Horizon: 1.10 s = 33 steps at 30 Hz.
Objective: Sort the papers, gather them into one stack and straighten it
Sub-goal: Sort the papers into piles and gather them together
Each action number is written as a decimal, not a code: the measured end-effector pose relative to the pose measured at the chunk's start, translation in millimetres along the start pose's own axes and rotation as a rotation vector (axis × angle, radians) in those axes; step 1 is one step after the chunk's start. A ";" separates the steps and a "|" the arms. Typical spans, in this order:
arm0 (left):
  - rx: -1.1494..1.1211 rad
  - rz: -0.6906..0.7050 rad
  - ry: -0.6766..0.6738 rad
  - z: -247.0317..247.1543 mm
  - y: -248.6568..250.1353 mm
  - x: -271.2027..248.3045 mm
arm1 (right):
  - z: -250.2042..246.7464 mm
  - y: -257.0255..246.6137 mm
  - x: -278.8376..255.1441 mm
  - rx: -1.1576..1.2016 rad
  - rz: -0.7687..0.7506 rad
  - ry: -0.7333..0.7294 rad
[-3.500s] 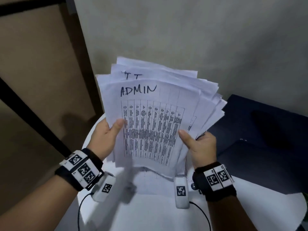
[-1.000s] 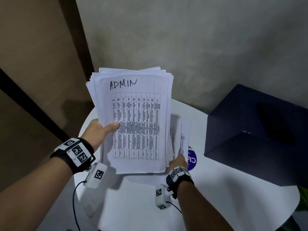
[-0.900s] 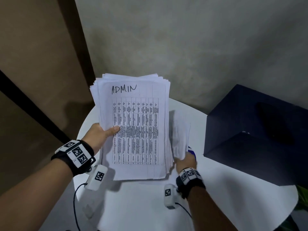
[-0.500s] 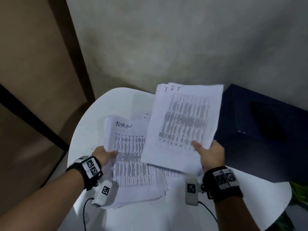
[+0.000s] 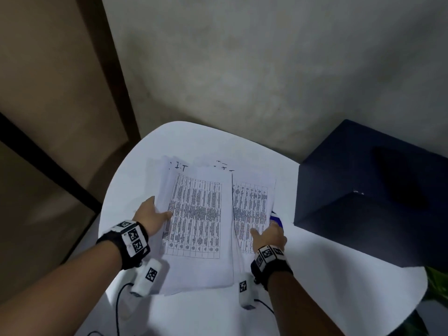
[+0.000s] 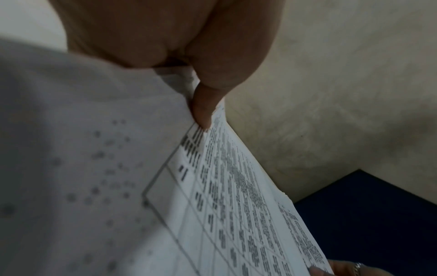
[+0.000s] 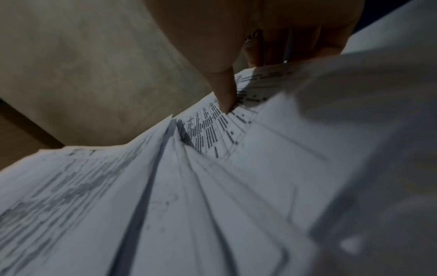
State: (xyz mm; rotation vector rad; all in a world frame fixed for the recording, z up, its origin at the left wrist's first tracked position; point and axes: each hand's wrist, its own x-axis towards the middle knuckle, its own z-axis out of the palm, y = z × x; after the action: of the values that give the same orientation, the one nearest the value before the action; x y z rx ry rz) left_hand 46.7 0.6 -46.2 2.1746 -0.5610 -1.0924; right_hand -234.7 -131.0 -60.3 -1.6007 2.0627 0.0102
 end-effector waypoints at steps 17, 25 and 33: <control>-0.148 0.023 -0.037 -22.5 -16.7 -3.1 | -43.2 -10.2 -13.4 0.330 -0.096 0.050; 0.088 0.030 -0.063 -7.5 -15.6 -7.1 | -158.8 -7.0 -43.8 0.443 -0.335 0.426; 0.074 -0.002 -0.091 1.8 -8.3 -13.0 | -199.9 -12.5 -51.0 0.779 -0.443 0.439</control>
State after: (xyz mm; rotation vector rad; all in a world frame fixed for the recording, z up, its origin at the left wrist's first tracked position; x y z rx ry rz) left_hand 38.6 13.8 -45.7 2.1969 -0.6495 -1.1944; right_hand -294.2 -152.1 136.6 -1.5580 1.6006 -1.2310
